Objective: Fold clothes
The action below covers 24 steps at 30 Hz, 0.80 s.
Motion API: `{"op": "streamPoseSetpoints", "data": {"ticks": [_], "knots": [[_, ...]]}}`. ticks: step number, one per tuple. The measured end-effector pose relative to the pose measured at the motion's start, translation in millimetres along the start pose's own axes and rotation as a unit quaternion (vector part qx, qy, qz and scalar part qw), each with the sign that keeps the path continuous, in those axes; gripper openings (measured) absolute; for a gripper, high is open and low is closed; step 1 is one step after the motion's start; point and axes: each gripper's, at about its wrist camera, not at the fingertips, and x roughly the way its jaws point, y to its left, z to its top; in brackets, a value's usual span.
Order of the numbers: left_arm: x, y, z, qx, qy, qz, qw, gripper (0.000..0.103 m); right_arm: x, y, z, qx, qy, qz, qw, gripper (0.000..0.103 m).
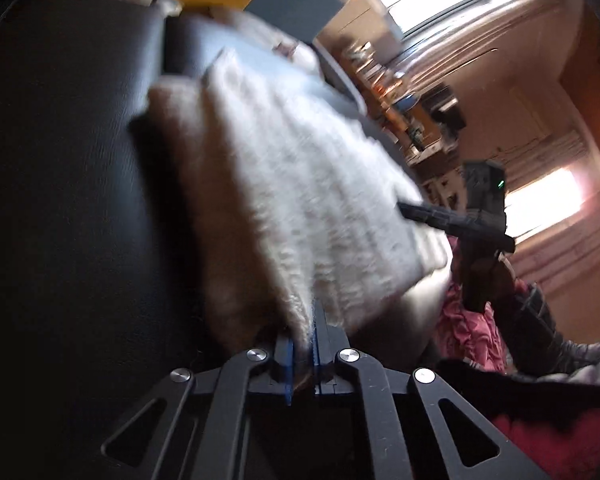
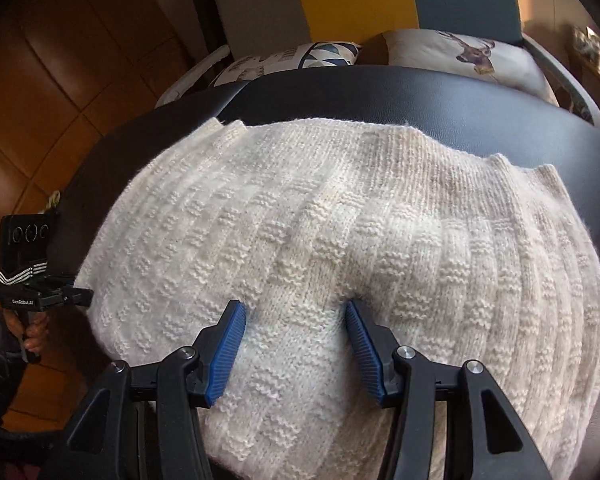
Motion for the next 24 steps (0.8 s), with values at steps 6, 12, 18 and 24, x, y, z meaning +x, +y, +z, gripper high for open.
{"op": "streamPoseSetpoints", "data": {"ticks": [6, 12, 18, 24], "knots": [[-8.7, -14.3, -39.0, -0.012, -0.025, 0.005, 0.9996, 0.006, -1.0, -7.0, -4.6, 0.011, -0.013, 0.005, 1.000, 0.052], [-36.7, -29.7, -33.5, -0.020, -0.052, 0.012, 0.9984, 0.012, -5.0, -3.8, -13.0, 0.030, -0.024, -0.007, 0.999, 0.053], [-65.2, -62.6, 1.8, 0.000, -0.143, 0.033, 0.9892, 0.035, -10.5, -4.6, -26.0, 0.052, -0.039, 0.001, 0.998, 0.053], [-2.8, -74.0, 45.9, -0.001, -0.105, 0.097, 0.9897, 0.037, -21.9, 1.3, -37.8, 0.048, -0.042, 0.017, 0.998, 0.053]]}}
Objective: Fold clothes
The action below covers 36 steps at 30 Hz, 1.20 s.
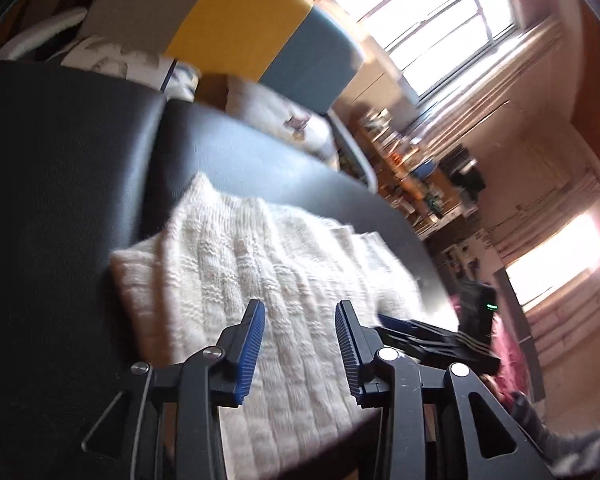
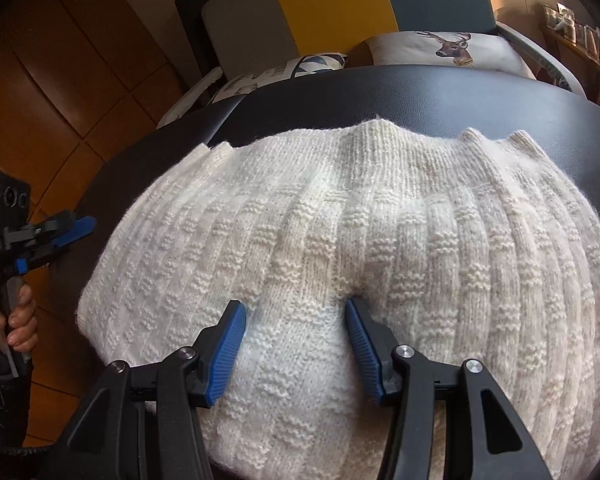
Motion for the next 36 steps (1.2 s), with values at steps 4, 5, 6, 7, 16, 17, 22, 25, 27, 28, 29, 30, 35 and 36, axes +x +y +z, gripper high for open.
{"op": "streamPoseSetpoints", "data": {"ticks": [4, 5, 6, 7, 16, 17, 22, 25, 27, 28, 29, 30, 35, 36], "knots": [[27.5, 28.2, -21.5, -0.027, 0.015, 0.063, 0.9975, 0.031, -6.9, -5.3, -10.5, 0.005, -0.019, 0.023, 1.000, 0.053], [24.3, 32.1, -25.2, -0.044, 0.011, 0.058, 0.9973, 0.024, -7.5, -6.3, -9.9, 0.008, -0.018, 0.030, 0.999, 0.053], [19.9, 35.3, -25.5, -0.056, 0.009, 0.056, 0.9968, 0.020, -8.1, -7.4, -9.3, 0.012, -0.017, 0.037, 0.999, 0.053], [15.5, 38.4, -25.8, -0.068, 0.006, 0.054, 0.9962, 0.017, -8.9, -8.6, -7.2, 0.017, -0.014, 0.046, 0.999, 0.053], [6.9, -21.0, 7.4, 0.026, -0.036, 0.043, 0.9981, 0.032, -1.7, -9.2, 68.5, -0.025, -0.013, 0.040, 0.999, 0.053], [15.6, -30.3, 12.0, 0.044, -0.031, 0.042, 0.9977, 0.032, 3.2, -9.1, 76.9, -0.029, -0.010, 0.038, 0.999, 0.053], [82.4, -46.8, 31.9, 0.094, 0.027, 0.068, 0.9929, 0.032, 46.2, -31.0, 101.2, -0.018, 0.043, -0.022, 0.999, 0.053], [120.4, -25.9, 37.8, 0.073, 0.050, 0.099, 0.9911, 0.028, 55.6, -46.1, 103.0, -0.022, 0.030, -0.058, 0.998, 0.051], [125.9, -11.7, 40.2, 0.043, 0.046, 0.092, 0.9938, 0.025, 55.5, -50.9, 100.2, -0.025, 0.012, -0.061, 0.998, 0.049], [124.4, -6.8, 40.8, 0.030, 0.042, 0.083, 0.9952, 0.021, 55.5, -52.4, 98.9, -0.026, 0.005, -0.062, 0.998, 0.049], [123.3, -5.1, 40.2, 0.027, 0.038, 0.080, 0.9957, 0.021, 55.2, -52.3, 97.7, -0.027, 0.000, -0.063, 0.998, 0.049], [122.6, -5.2, 39.1, 0.031, 0.034, 0.079, 0.9958, 0.020, 55.2, -51.9, 97.0, -0.028, -0.003, -0.066, 0.997, 0.049], [117.8, -8.9, 45.8, 0.005, 0.032, 0.070, 0.9970, 0.021, 51.0, -50.2, 99.6, -0.023, 0.000, -0.067, 0.997, 0.050], [112.8, -8.6, 48.4, -0.010, 0.026, 0.060, 0.9978, 0.022, 46.0, -51.9, 100.4, -0.010, 0.003, -0.058, 0.998, 0.050]]}}
